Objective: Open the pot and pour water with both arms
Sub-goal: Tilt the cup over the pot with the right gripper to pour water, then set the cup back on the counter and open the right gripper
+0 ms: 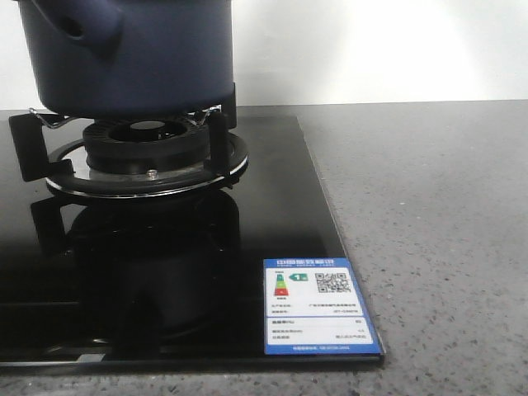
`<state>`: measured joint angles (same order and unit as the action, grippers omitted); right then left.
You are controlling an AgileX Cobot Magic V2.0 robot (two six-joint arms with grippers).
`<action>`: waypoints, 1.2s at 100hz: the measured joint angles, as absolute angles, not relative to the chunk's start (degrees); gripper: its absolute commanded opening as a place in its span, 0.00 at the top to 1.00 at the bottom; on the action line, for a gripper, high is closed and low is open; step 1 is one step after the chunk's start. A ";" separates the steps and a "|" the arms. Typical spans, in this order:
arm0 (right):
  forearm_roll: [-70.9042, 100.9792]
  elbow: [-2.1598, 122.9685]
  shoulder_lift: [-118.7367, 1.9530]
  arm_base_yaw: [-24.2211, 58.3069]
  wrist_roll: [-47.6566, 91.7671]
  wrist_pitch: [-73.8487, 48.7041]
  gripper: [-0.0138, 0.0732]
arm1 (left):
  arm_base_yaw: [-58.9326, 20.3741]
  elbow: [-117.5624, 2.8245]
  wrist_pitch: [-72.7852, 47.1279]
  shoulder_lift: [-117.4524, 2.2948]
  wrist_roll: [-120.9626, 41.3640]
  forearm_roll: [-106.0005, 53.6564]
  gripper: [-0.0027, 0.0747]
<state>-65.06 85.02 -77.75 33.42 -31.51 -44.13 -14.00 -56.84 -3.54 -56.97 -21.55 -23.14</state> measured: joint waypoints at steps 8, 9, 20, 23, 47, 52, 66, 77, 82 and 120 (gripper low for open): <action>-62.88 84.09 -75.39 31.53 -32.37 -43.40 0.48 | -14.00 -56.84 -3.54 -56.97 -21.55 -23.14 0.43; -62.85 83.95 -75.18 31.20 -32.54 -43.17 0.48 | -14.00 -56.84 -3.54 -56.97 -21.55 -23.14 0.43; -62.15 80.41 -71.77 28.85 -35.76 -40.66 0.48 | -14.00 -56.84 -3.54 -56.97 -21.55 -23.14 0.43; -62.01 79.19 -70.87 28.12 -36.67 -39.51 0.48 | -14.00 -56.84 -3.54 -56.97 -21.55 -23.14 0.43; -61.90 66.06 -62.78 23.22 -44.70 -29.35 0.48 | -14.00 -56.84 -3.54 -56.97 -21.55 -23.14 0.43; -61.90 63.29 -61.06 22.06 -46.45 -27.37 0.48 | -14.00 -56.84 -3.54 -56.97 -21.55 -23.14 0.43; -61.90 55.37 -56.03 18.69 -49.66 -22.55 0.48 | -14.00 -56.84 -3.58 -56.97 -21.55 -23.14 0.43; -62.02 49.62 -52.19 15.85 -51.32 -18.64 0.48 | -14.00 -56.84 -3.58 -56.97 -21.55 -23.14 0.43; -62.12 46.76 -50.73 14.63 -51.72 -16.94 0.48 | -14.00 -56.84 -3.58 -56.97 -21.55 -23.14 0.43; -62.87 31.07 -46.02 10.35 -55.36 -4.48 0.48 | -14.00 -56.84 -3.58 -56.97 -21.55 -23.14 0.43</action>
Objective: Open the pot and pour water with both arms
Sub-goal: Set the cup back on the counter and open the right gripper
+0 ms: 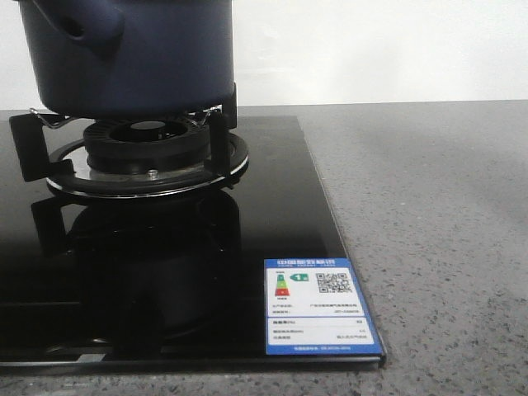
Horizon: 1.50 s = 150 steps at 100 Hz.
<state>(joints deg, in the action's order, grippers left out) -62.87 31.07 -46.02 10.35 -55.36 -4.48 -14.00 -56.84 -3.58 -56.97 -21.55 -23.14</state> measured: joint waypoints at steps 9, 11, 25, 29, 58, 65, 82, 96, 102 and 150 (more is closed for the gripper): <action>-63.00 28.08 -46.02 9.13 -56.54 -0.66 0.48 | -14.00 -56.84 -3.67 -56.97 -21.55 -23.14 0.43; -63.11 27.45 -46.02 8.75 -56.70 0.00 0.48 | -14.00 -56.84 -3.67 -56.97 -21.55 -23.14 0.43; -63.35 24.34 -46.98 5.07 -57.05 4.59 0.48 | -14.00 -56.84 -4.39 -56.97 -21.55 -23.14 0.43; -63.46 23.96 -47.69 3.67 -57.05 6.31 0.48 | -14.00 -56.84 -4.65 -56.97 -21.55 -23.14 0.43; -64.00 23.32 -57.35 -6.45 -55.97 20.50 0.48 | -14.00 -56.84 -5.10 -56.97 -21.55 -23.14 0.43; -63.87 23.32 -60.33 -8.58 -53.84 24.24 0.48 | -14.00 -56.84 -5.10 -56.97 -21.55 -23.14 0.43; -61.45 23.32 -66.91 -11.08 -47.48 31.60 0.48 | -14.00 -56.84 -5.10 -56.97 -21.55 -23.14 0.43; -58.91 23.32 -70.36 -11.23 -44.81 33.86 0.48 | -14.00 -56.84 -5.10 -56.97 -21.55 -23.14 0.43; -58.31 23.32 -70.84 -11.23 -43.97 34.41 0.48 | -14.00 -56.84 -5.10 -56.97 -21.55 -23.14 0.43; -57.85 23.32 -71.21 -11.23 -42.59 34.78 0.28 | -14.00 -56.84 -5.10 -56.97 -21.55 -23.14 0.43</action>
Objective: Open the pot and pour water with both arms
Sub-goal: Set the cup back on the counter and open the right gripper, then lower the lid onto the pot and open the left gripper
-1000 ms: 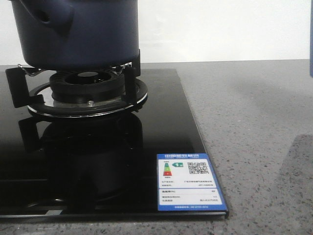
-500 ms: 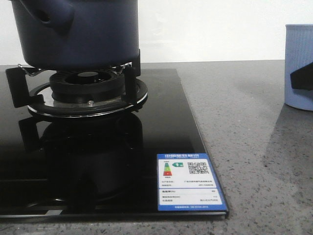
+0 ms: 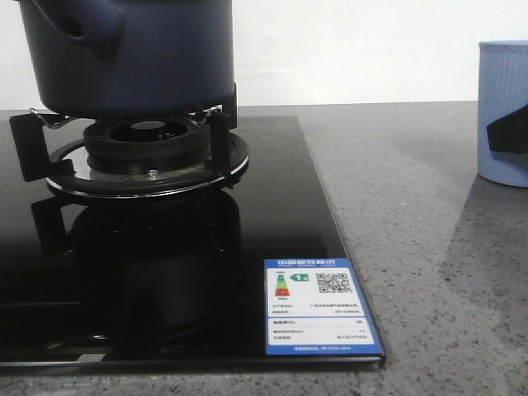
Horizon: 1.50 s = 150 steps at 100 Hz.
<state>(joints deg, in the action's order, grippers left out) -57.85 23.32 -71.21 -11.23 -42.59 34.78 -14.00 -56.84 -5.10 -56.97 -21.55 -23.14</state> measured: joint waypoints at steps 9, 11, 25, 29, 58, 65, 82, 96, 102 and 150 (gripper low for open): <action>-57.85 23.32 -71.21 -11.23 -42.59 34.59 0.10 | -14.00 -56.84 -5.10 -56.97 -21.55 -23.14 0.43; -57.85 23.32 -71.30 -11.23 -42.59 34.45 0.08 | -14.00 -56.84 -5.10 -56.97 -21.55 -23.14 0.43; -57.98 23.32 -71.30 -11.23 -44.13 33.89 0.09 | -14.00 -56.84 -5.10 -56.97 -21.55 -23.14 0.43; -58.23 23.32 -71.19 -11.23 -45.09 33.75 0.09 | -14.00 -56.84 -5.19 -56.97 -21.55 -23.14 0.43; -61.10 21.38 -62.82 -11.23 -49.46 27.06 0.09 | -14.00 -56.84 -5.19 -56.97 -21.55 -23.14 0.43; -62.04 20.55 -59.26 -11.23 -52.15 24.65 0.09 | -14.00 -56.84 -5.19 -56.97 -21.55 -23.14 0.43; -66.67 18.42 -49.98 -11.23 -58.93 21.12 0.09 | -14.00 -56.84 -5.19 -56.97 -21.55 -23.24 0.43; -75.38 16.87 -42.57 -11.23 -69.83 20.70 0.09 | -14.00 -56.84 -5.19 -56.97 -21.55 -23.92 0.43; -80.81 16.37 -39.69 -11.23 -76.71 21.50 0.09 | -14.77 -56.84 -5.19 -56.97 -21.55 -24.05 0.43; -101.77 15.97 -31.80 -11.23 -95.69 32.68 0.09 | -26.80 -56.84 -0.43 -64.13 -21.55 -24.42 0.43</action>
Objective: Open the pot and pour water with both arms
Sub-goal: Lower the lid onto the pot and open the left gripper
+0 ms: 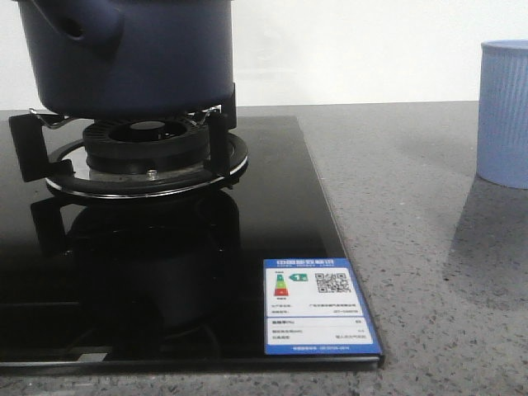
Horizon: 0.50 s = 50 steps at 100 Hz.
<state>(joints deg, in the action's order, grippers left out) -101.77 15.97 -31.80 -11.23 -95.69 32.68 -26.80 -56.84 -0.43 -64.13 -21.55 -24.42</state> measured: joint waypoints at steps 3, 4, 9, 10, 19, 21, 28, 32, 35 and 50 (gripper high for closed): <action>-101.77 15.97 -31.80 -11.23 -95.69 32.98 0.09 | -27.12 -56.84 0.00 -64.77 -21.55 -24.42 0.43; -101.77 15.97 -31.80 -11.23 -95.69 32.99 0.09 | -27.30 -56.84 0.00 -65.09 -21.55 -24.42 0.43; -101.93 15.97 -31.80 -11.23 -95.69 33.46 0.09 | -27.84 -56.84 0.00 -66.25 -21.55 -24.42 0.43; -101.91 15.97 -31.80 -11.23 -95.69 33.58 0.09 | -27.87 -56.84 0.00 -66.43 -21.55 -24.42 0.43; -101.96 15.97 -31.80 -11.23 -95.95 34.08 0.09 | -28.55 -56.84 0.74 -68.48 -21.55 -24.42 0.43; -101.96 15.97 -31.80 -11.23 -95.95 34.08 0.09 | -28.65 -56.84 0.88 -68.94 -21.55 -24.42 0.43; -101.96 15.97 -31.80 -11.23 -95.95 34.12 0.09 | -28.78 -56.84 1.94 -70.38 -21.55 -24.42 0.43; -101.96 15.97 -31.80 -11.23 -95.95 34.12 0.09 | -28.78 -56.84 2.50 -71.18 -21.55 -24.42 0.43; -101.96 15.97 -31.80 -11.23 -95.95 34.12 0.09 | -28.78 -56.84 2.63 -71.64 -21.55 -24.42 0.43; -101.96 15.97 -31.80 -11.23 -95.95 34.21 0.09 | -28.78 -56.84 3.08 -73.38 -21.55 -24.42 0.43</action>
